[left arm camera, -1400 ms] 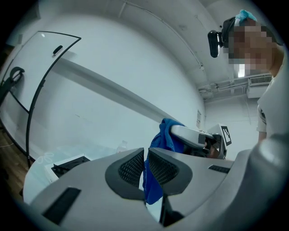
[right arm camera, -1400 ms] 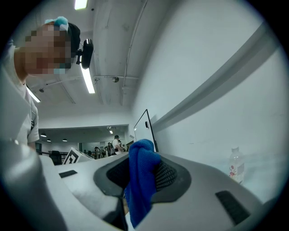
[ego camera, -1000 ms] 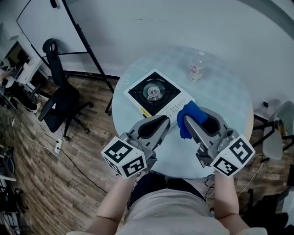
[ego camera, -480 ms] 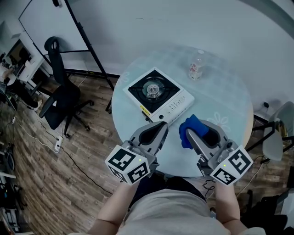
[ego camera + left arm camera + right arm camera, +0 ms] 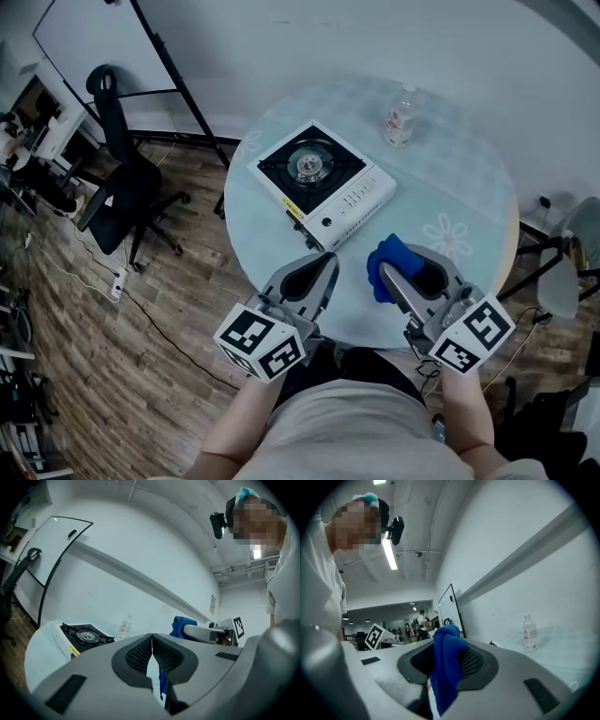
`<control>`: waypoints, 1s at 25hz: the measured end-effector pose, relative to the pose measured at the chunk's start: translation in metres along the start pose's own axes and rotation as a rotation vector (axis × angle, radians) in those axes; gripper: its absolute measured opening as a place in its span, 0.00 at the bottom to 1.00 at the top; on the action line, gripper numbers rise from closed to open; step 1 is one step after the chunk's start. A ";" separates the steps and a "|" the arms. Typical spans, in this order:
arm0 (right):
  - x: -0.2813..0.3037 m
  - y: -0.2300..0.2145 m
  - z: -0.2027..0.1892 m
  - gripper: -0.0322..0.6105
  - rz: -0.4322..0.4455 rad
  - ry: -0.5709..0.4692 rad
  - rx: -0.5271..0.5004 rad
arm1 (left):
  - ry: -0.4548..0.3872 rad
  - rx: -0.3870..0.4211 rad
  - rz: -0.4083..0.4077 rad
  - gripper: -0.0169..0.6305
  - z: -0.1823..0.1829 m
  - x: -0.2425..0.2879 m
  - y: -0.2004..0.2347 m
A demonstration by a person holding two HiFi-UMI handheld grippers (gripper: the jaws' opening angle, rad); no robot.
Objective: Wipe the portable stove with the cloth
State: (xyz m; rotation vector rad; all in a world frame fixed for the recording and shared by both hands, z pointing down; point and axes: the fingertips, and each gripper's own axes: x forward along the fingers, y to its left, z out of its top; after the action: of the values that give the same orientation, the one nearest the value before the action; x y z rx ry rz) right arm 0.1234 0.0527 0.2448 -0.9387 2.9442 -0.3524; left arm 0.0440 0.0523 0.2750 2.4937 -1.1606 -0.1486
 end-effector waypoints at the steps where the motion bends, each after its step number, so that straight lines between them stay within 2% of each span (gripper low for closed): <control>1: 0.000 0.000 -0.003 0.24 -0.001 0.006 0.004 | 0.007 -0.002 0.002 0.06 -0.003 -0.001 0.000; 17: -0.011 -0.003 -0.018 0.24 0.006 0.094 0.006 | 0.059 -0.006 0.005 0.06 -0.020 -0.005 -0.011; 25: -0.016 0.002 -0.023 0.24 0.059 0.159 -0.006 | 0.064 -0.035 0.002 0.06 -0.029 -0.006 -0.013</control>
State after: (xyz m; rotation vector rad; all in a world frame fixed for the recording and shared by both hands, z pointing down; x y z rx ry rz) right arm 0.1327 0.0682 0.2658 -0.8608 3.1096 -0.4349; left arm 0.0572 0.0733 0.2964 2.4483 -1.1244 -0.0874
